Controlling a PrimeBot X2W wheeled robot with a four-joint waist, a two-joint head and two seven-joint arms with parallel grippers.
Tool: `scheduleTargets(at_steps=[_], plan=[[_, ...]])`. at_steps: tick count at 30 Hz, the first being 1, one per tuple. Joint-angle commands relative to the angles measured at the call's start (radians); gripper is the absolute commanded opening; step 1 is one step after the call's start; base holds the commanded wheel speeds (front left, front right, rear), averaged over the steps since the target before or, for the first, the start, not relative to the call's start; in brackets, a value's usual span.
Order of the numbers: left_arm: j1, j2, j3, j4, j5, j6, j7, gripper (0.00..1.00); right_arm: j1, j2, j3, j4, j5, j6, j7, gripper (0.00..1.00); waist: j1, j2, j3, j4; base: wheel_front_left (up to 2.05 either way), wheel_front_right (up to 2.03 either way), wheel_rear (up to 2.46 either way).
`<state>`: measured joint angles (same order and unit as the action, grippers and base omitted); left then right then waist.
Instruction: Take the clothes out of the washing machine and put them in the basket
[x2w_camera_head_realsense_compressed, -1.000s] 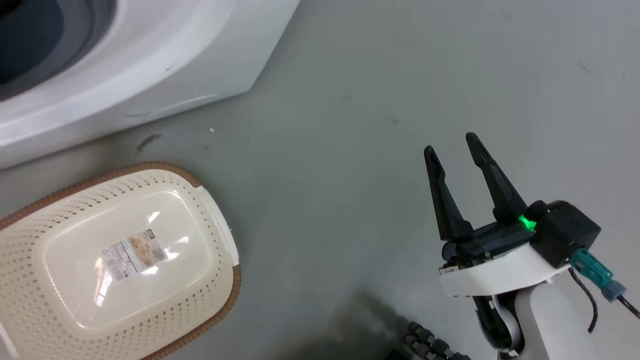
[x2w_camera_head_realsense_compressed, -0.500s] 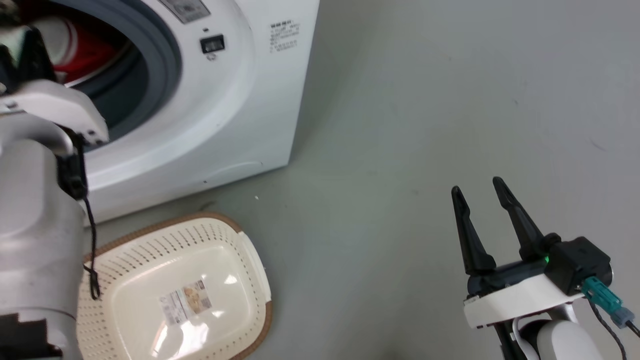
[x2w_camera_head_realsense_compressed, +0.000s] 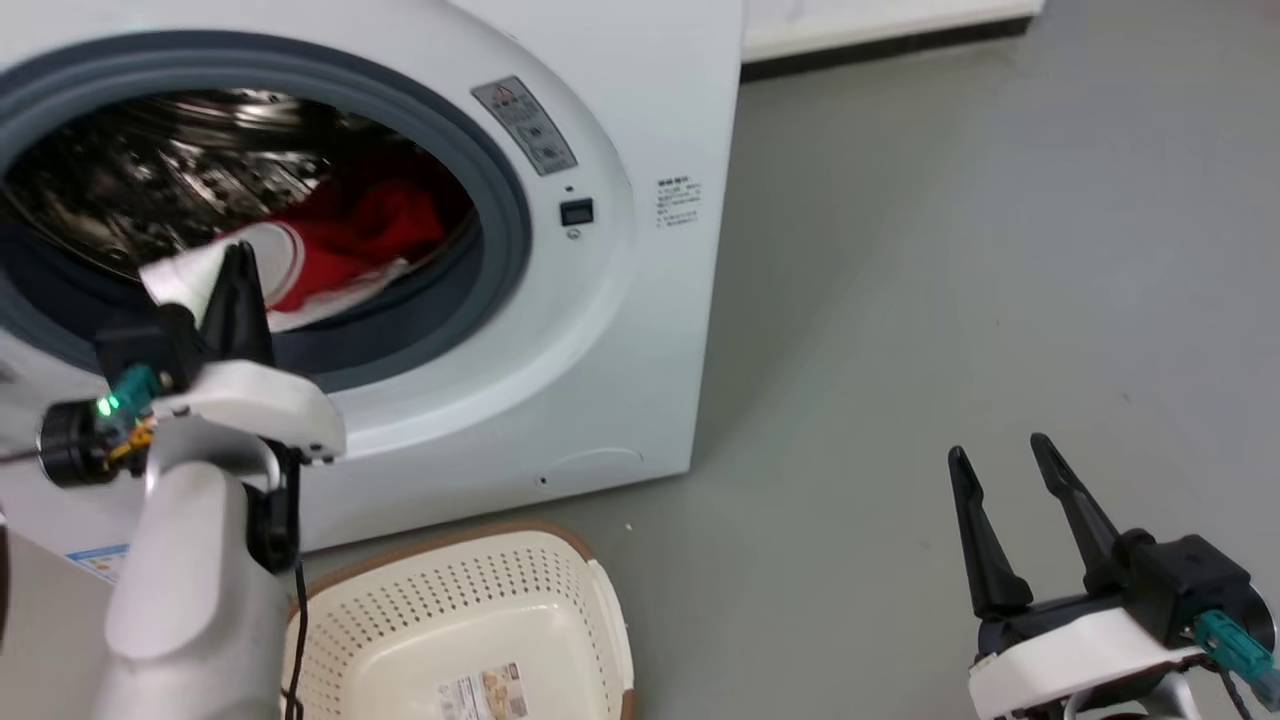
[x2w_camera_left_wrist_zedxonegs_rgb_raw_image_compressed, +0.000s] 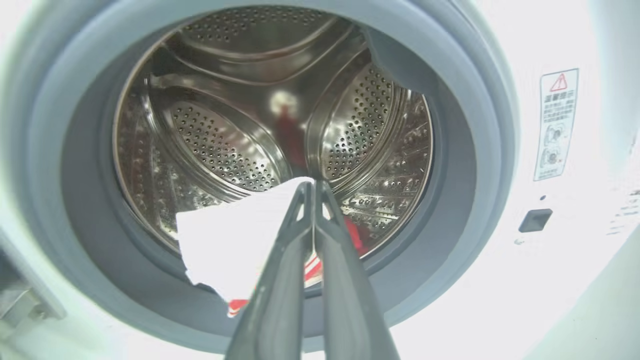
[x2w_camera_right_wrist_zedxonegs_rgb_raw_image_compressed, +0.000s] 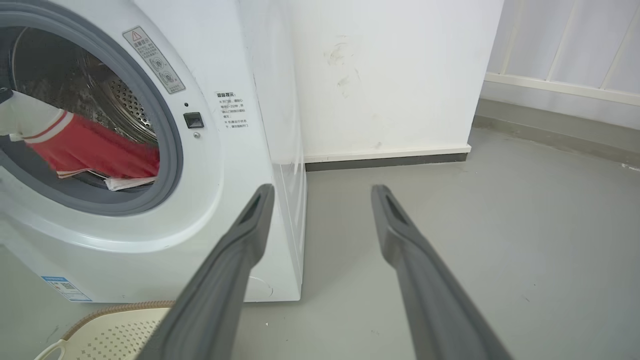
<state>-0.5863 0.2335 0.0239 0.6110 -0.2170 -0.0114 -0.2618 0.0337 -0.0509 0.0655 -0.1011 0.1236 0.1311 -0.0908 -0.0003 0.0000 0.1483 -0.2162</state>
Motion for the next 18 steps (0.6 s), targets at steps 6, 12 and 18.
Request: scheduleTargets(at_steps=[6,12,18], plan=[[0.125,-0.048,-0.003,-0.138,0.029,-0.028,-0.004,0.00,0.053,0.001,-0.025,-0.029,0.004,-0.001,0.019,1.00,0.0003,0.0000,-0.101,0.065,0.00,0.00,0.00],[0.211,-0.106,-0.028,-0.318,0.050,-0.041,-0.004,0.00,0.081,0.001,-0.039,-0.050,-0.001,-0.001,0.034,1.00,0.0003,0.0000,-0.128,0.102,0.00,0.00,0.00],[0.274,-0.139,-0.069,-0.485,0.054,-0.039,-0.004,0.00,0.097,0.001,-0.046,-0.068,-0.010,-0.001,0.049,1.00,0.0003,0.0000,-0.140,0.128,0.00,0.00,0.00]])
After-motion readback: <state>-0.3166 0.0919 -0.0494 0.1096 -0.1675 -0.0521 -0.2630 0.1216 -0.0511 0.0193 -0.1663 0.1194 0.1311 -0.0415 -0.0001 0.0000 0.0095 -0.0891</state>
